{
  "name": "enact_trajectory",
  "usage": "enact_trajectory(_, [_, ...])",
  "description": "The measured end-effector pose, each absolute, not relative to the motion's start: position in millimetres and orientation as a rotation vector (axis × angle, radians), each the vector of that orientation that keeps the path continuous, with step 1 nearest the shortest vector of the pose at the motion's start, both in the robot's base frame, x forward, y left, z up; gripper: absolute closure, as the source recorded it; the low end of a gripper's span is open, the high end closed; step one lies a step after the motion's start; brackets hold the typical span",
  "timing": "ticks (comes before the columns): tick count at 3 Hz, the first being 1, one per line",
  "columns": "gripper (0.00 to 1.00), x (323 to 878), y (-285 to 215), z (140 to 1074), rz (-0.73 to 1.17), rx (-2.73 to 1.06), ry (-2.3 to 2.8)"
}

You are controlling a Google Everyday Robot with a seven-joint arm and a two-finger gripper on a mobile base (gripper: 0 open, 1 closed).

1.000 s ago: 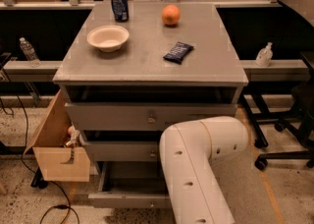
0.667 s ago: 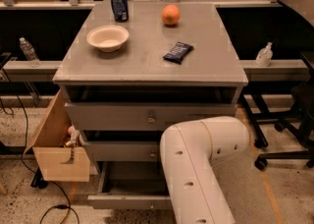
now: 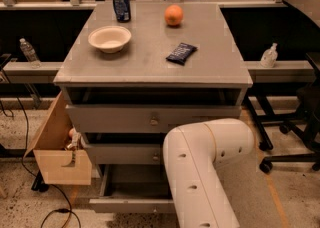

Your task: Open bottom drawer

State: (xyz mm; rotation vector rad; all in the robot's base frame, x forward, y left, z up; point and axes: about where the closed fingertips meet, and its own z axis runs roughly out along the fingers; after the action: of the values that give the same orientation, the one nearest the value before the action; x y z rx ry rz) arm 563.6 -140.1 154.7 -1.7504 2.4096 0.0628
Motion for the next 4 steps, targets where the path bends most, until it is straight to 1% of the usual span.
enact_trajectory(3, [1.0,563.5,-140.2,154.7,0.063,-1.75,2.41])
enact_trajectory(4, [0.82,563.5,-140.2,154.7,0.063,-1.75,2.41])
